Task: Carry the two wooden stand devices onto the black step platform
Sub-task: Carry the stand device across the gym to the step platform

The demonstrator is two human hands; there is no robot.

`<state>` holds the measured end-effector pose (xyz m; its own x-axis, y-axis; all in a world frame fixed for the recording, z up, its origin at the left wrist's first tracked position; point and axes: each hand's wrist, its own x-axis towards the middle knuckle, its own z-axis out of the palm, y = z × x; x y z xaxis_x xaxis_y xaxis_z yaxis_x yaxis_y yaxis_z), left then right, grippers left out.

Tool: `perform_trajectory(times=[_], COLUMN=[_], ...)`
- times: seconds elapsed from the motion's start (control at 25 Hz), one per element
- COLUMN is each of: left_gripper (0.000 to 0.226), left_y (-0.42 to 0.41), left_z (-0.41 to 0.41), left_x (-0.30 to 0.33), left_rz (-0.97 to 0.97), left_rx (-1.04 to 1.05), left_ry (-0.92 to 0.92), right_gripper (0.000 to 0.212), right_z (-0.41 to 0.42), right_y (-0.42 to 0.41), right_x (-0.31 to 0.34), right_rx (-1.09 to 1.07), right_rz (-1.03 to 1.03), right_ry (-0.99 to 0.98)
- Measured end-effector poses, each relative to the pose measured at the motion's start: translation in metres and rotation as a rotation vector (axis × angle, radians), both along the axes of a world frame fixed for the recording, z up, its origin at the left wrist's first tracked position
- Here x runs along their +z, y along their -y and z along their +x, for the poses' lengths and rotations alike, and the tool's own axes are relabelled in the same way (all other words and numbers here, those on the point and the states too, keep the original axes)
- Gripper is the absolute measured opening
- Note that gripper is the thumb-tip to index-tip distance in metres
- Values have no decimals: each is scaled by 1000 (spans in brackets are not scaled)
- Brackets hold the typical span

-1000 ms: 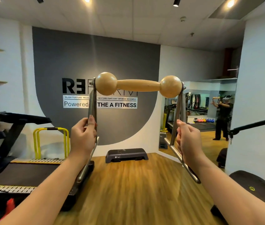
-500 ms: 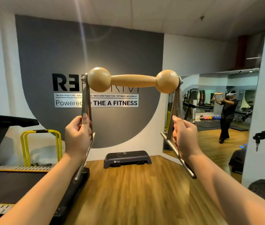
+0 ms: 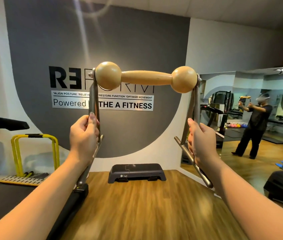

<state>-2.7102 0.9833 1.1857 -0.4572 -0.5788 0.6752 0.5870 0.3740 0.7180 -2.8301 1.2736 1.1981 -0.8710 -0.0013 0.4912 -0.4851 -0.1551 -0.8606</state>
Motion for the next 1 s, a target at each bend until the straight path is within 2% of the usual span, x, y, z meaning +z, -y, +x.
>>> perform_trajectory(times=[0.48,0.68,1.0], left_gripper=[49,43,41], left_y=[138,165,198], left_z=[-344,-479,-664], left_x=[8,-9,-24], left_rz=[-102,-18,3], left_rx=[-5,-43,128], left_ry=[-1,62,138], right_gripper=[39,43,48], right_z=[-333,-475,-696], right_y=[130,164,214], right_x=[-2,-25,-38], right_rx=[-58,-68,27], right_rz=[-37,-15,8], right_ry=[-2,12,16])
